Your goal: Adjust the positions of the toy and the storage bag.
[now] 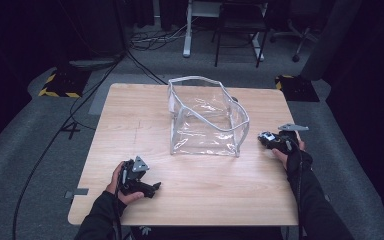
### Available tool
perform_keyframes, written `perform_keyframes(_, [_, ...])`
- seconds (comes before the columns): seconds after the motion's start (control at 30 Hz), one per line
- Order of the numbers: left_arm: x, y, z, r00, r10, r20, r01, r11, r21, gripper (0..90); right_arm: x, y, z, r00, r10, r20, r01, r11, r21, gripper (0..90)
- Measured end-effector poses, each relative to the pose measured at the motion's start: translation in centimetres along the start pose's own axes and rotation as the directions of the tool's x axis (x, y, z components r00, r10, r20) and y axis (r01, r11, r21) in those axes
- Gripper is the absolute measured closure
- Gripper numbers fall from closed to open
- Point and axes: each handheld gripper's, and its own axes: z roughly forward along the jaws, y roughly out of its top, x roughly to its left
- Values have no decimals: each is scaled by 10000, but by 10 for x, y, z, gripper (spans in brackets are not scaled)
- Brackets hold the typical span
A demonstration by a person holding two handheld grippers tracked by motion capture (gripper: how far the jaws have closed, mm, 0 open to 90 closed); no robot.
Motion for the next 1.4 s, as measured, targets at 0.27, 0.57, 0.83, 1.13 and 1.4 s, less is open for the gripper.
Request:
perform_keyframes(0.27, [0,0,0,10000,1,-1,-1,10000,-1,3,-2,1,1,9998,150,-119,-149,9998,113,471])
perform_keyframes(0.57, [0,0,0,10000,3,2,-3,10000,0,3,-6,-3,-5,9996,143,-254,-136,9996,252,353])
perform_keyframes(0.83, [0,0,0,10000,2,3,-2,10000,0,3,-6,-7,-9,9996,-265,-107,270,9983,513,277])
perform_keyframes(1.13, [0,0,0,10000,1,2,-1,10000,-1,3,-5,-9,-11,9988,-468,-106,471,9985,295,430])
perform_keyframes(1.4, [0,0,0,10000,-1,-1,1,10000,-4,3,-3,-11,-12,9982,-582,-172,584,9982,154,484])
